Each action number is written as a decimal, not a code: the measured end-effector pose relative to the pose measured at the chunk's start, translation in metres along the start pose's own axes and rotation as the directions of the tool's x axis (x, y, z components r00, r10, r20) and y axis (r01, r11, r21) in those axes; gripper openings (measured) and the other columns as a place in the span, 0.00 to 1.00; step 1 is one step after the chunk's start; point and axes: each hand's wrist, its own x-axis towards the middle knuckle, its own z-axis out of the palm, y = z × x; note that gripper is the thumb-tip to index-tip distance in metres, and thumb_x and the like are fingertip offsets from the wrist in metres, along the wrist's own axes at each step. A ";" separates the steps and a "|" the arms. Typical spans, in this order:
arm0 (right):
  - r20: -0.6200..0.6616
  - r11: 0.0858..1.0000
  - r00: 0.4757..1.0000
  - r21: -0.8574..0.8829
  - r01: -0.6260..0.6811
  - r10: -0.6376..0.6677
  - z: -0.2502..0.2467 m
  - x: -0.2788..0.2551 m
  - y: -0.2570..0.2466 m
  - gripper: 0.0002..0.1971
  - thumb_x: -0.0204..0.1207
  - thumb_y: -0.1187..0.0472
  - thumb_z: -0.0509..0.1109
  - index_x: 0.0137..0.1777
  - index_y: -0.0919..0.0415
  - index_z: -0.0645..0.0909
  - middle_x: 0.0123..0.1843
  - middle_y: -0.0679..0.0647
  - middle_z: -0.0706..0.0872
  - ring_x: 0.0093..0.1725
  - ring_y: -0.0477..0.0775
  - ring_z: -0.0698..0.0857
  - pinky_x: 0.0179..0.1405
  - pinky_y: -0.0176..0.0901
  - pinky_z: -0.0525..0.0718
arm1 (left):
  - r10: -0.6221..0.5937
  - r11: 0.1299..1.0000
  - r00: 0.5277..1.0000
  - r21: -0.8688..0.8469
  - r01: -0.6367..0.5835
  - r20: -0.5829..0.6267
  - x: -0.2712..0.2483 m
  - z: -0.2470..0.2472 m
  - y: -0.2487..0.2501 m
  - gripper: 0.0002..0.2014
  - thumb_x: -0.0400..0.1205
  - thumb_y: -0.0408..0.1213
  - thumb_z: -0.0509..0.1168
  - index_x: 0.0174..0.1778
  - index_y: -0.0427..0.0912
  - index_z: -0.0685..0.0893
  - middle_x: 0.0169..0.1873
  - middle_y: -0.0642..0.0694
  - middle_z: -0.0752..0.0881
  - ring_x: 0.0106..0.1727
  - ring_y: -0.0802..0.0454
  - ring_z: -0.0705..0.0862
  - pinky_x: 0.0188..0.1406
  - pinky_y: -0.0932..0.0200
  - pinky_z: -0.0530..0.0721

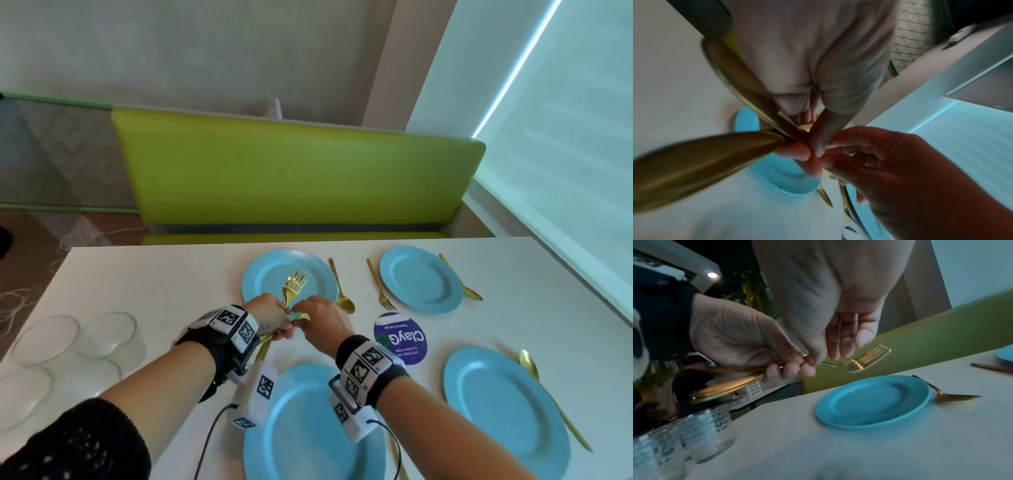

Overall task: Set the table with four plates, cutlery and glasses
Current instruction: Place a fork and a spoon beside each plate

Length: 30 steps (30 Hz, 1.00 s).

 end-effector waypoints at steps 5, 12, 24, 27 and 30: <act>0.082 1.000 0.997 0.020 0.010 -0.011 0.020 -0.018 -0.050 0.12 0.80 0.58 0.65 0.58 0.54 0.87 0.59 0.55 0.88 0.61 0.57 0.83 0.59 0.49 0.81 | 0.016 0.995 0.996 0.097 -0.024 0.086 -0.034 -0.035 -0.034 0.05 0.74 0.18 0.63 0.36 0.29 0.83 0.30 0.34 0.86 0.34 0.43 0.80 0.28 0.61 0.77; 0.008 0.996 0.998 0.052 0.067 -0.068 0.019 -0.024 -0.082 0.09 0.76 0.59 0.69 0.51 0.59 0.89 0.53 0.59 0.85 0.57 0.57 0.81 0.52 0.46 0.79 | -0.022 1.000 0.990 -0.016 0.024 0.142 -0.052 -0.074 -0.052 0.09 0.79 0.23 0.63 0.34 0.31 0.86 0.30 0.34 0.90 0.32 0.46 0.83 0.29 0.60 0.79; 0.070 0.906 0.951 0.290 -0.308 0.301 0.027 0.030 -0.068 0.07 0.76 0.62 0.69 0.47 0.60 0.88 0.39 0.54 0.87 0.44 0.52 0.85 0.47 0.35 0.81 | -0.076 0.929 0.957 -0.368 -0.034 -0.280 -0.035 -0.133 -0.052 0.09 0.83 0.25 0.59 0.36 0.32 0.77 0.32 0.39 0.83 0.31 0.49 0.82 0.23 0.65 0.81; 0.116 0.879 0.924 0.287 -0.382 0.364 0.038 0.053 -0.076 0.09 0.76 0.61 0.67 0.47 0.61 0.89 0.40 0.52 0.87 0.45 0.50 0.83 0.49 0.35 0.81 | -0.105 0.894 0.947 -0.445 -0.043 -0.303 -0.025 -0.144 -0.053 0.10 0.84 0.27 0.59 0.37 0.31 0.77 0.32 0.39 0.83 0.31 0.49 0.82 0.29 0.61 0.83; 0.182 0.884 0.894 0.164 -0.437 0.409 0.053 0.078 -0.086 0.15 0.78 0.57 0.63 0.56 0.63 0.86 0.55 0.56 0.88 0.58 0.56 0.84 0.60 0.43 0.83 | -0.147 0.865 0.940 -0.500 -0.028 -0.308 -0.016 -0.152 -0.057 0.10 0.84 0.28 0.59 0.36 0.32 0.77 0.33 0.39 0.83 0.32 0.48 0.83 0.37 0.56 0.84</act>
